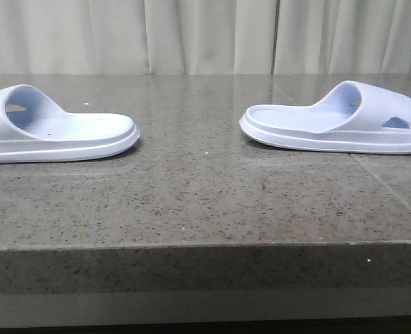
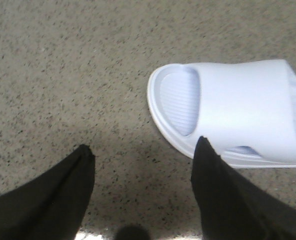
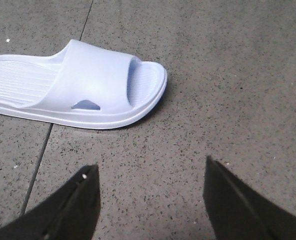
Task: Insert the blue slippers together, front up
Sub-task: 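Lower left and right grippers and grasp each slipper's heel edge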
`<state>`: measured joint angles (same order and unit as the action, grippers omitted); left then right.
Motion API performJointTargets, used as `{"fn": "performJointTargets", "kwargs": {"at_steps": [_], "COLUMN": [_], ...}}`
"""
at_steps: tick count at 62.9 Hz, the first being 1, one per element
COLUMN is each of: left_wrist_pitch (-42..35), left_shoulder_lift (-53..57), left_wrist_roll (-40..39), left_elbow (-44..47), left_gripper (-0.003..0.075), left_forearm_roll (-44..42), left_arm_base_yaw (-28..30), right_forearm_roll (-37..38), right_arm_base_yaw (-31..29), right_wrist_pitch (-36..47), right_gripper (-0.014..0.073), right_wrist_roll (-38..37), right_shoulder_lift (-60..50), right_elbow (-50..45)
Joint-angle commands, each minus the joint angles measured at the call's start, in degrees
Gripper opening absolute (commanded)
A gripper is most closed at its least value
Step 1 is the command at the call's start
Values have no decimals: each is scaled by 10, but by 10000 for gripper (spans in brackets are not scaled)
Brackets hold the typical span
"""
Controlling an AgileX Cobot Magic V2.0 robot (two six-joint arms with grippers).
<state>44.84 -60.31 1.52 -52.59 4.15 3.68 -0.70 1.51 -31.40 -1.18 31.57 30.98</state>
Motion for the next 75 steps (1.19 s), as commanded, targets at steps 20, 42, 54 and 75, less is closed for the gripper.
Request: {"fn": "performJointTargets", "kwargs": {"at_steps": [20, 42, 54, 75], "left_wrist_pitch": [43, 45, 43, 54], "left_shoulder_lift": [-134, -258, -294, -322], "left_wrist_roll": [260, 333, 343, 368], "left_elbow": [-71, -87, -87, -87], "left_gripper": [428, 419, 419, 419], "left_forearm_roll": [354, 453, 457, 490], "left_arm_base_yaw": [161, 162, 162, 144], "right_forearm_roll": [7, 7, 7, 7], "right_arm_base_yaw": [1, 1, 1, 1], "right_wrist_pitch": [48, 48, 48, 48], "right_gripper": [476, 476, 476, 476], "right_wrist_roll": [2, 2, 2, 2], "right_shoulder_lift": [5, 5, 5, 5], "right_elbow": [20, 20, 20, 20]}}
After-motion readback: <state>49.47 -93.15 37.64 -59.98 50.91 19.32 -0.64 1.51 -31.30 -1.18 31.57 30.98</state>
